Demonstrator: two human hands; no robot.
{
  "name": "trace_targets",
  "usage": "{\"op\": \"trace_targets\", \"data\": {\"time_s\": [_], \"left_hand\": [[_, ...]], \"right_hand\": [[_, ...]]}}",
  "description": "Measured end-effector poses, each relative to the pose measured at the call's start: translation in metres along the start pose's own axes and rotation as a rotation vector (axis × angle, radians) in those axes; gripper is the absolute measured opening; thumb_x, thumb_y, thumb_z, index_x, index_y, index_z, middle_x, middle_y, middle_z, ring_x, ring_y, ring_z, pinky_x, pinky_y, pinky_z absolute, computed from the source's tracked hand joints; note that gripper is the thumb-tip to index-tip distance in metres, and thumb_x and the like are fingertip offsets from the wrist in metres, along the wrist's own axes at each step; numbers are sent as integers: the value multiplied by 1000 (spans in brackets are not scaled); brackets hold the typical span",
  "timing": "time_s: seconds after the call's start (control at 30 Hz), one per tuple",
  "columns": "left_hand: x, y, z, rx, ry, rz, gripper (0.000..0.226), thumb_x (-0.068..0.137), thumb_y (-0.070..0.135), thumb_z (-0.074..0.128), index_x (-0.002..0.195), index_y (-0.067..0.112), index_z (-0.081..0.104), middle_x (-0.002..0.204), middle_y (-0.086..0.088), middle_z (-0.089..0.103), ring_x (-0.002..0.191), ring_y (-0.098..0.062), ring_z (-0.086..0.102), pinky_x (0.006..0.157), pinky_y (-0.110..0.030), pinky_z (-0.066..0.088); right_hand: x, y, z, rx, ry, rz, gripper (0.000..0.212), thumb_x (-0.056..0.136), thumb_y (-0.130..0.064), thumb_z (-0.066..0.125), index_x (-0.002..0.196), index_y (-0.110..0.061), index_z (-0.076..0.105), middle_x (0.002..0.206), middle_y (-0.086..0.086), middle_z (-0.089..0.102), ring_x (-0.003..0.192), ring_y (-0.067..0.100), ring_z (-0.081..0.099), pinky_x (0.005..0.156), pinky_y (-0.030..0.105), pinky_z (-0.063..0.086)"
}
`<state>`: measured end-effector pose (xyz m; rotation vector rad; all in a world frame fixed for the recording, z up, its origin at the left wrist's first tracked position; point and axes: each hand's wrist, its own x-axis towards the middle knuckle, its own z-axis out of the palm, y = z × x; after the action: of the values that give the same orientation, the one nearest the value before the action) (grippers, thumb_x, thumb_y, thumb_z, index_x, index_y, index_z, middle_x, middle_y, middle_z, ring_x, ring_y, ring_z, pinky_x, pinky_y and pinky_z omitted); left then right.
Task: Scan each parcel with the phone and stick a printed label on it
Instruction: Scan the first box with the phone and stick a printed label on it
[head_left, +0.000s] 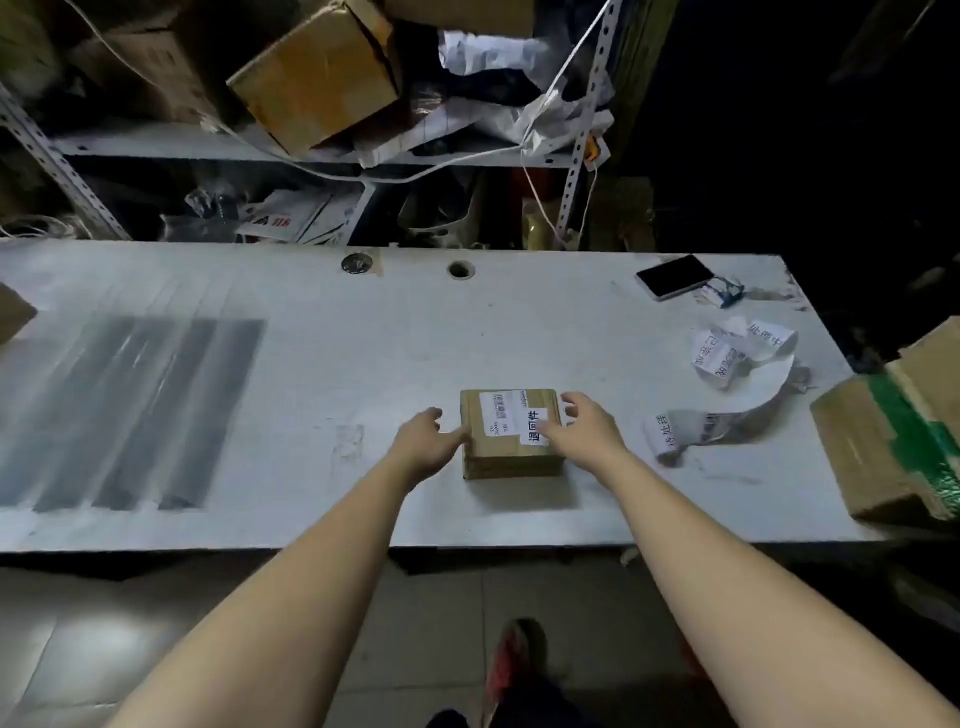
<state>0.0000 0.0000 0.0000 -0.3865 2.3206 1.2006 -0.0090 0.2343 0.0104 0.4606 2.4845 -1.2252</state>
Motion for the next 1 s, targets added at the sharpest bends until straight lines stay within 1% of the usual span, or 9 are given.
{"op": "trace_targets", "data": {"time_s": [0.1,0.2,0.3,0.4,0.53,0.67,0.83,0.9,1.0], "left_hand": [[13,2,19,-147,-74,-52,78,90,54,63,154,20,34,150,-5,48,133,-22,50,109,-38,44],[26,8,35,-247,-99,3,40,91,54,63,128,45,54,130,12,64,112,-5,63,84,-21,52],[37,27,40,-267,-93,85,25,90,54,64,114,58,57,114,25,69,102,3,66,74,-12,51],[46,59,43,-226,-138,186,21,90,52,64,107,63,59,109,30,69,97,6,68,71,-10,51],[60,106,60,-164,-239,339,20,92,47,63,107,59,63,109,24,71,99,1,69,79,-19,53],[61,143,93,-55,-383,487,31,86,55,61,117,50,64,116,6,69,107,-11,67,93,-37,55],[18,172,153,104,-656,702,35,84,58,61,116,45,66,111,3,67,104,-14,65,95,-44,54],[-10,176,179,153,-781,765,41,83,58,65,118,38,67,111,3,69,101,-14,68,94,-45,55],[-68,169,219,258,-967,876,50,82,57,66,124,31,66,113,-3,70,103,-21,68,96,-47,54]], "right_hand": [[19,12,12,72,-38,67,55,86,-41,75,135,-23,58,134,-3,64,115,18,63,99,34,52],[31,21,22,183,-46,61,22,84,-47,74,102,-36,69,101,-19,74,93,3,69,72,19,53],[39,24,15,279,17,56,19,83,-48,73,99,-37,72,90,-24,74,83,-6,68,68,16,49],[40,27,-4,334,111,72,18,84,-49,71,99,-39,71,87,-29,73,79,-11,66,69,17,48],[30,36,-36,436,294,122,17,86,-49,71,99,-40,71,88,-30,72,81,-12,65,75,20,52],[-7,55,-62,536,507,220,17,83,-53,69,96,-42,71,90,-30,73,84,-9,68,81,23,56],[-95,86,-72,693,893,369,21,84,-45,74,99,-31,75,90,-21,76,84,-3,70,73,17,54],[-139,98,-67,768,1030,440,20,86,-40,77,99,-26,75,91,-15,78,87,3,73,78,22,56],[-215,116,-53,846,1224,541,18,88,-37,77,101,-24,75,90,-14,77,78,-4,70,66,10,50]]}}
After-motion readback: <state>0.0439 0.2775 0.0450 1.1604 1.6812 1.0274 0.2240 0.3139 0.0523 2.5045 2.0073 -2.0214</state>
